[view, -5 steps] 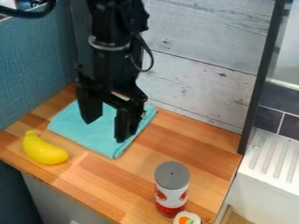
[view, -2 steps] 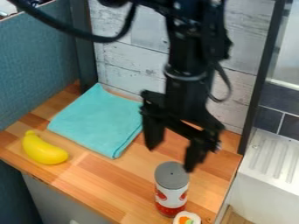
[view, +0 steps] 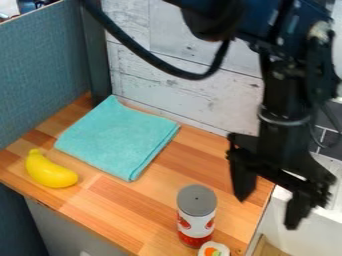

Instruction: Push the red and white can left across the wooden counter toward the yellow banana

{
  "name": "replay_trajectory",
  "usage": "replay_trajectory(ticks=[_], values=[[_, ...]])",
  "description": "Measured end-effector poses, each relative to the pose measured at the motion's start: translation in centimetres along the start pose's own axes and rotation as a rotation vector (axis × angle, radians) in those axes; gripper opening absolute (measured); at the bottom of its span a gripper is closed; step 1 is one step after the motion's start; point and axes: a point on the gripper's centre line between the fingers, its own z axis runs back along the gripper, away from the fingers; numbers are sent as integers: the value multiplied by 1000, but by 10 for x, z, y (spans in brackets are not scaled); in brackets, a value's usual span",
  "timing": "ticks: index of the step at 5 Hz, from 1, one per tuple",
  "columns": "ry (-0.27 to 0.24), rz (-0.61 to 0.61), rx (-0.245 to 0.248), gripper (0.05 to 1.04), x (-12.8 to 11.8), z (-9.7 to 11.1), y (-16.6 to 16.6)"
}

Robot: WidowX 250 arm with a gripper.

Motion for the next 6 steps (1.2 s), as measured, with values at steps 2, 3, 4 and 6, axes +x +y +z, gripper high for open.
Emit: replay_trajectory(ticks=[2,3,4,6], values=[[-18,19,-50,1001,8,-21,-15],[1,48,-60,1001,2,-29,-14],[18,78,-67,1001,-3,-35,-7],[47,146,-65,1001,-9,-43,18]])
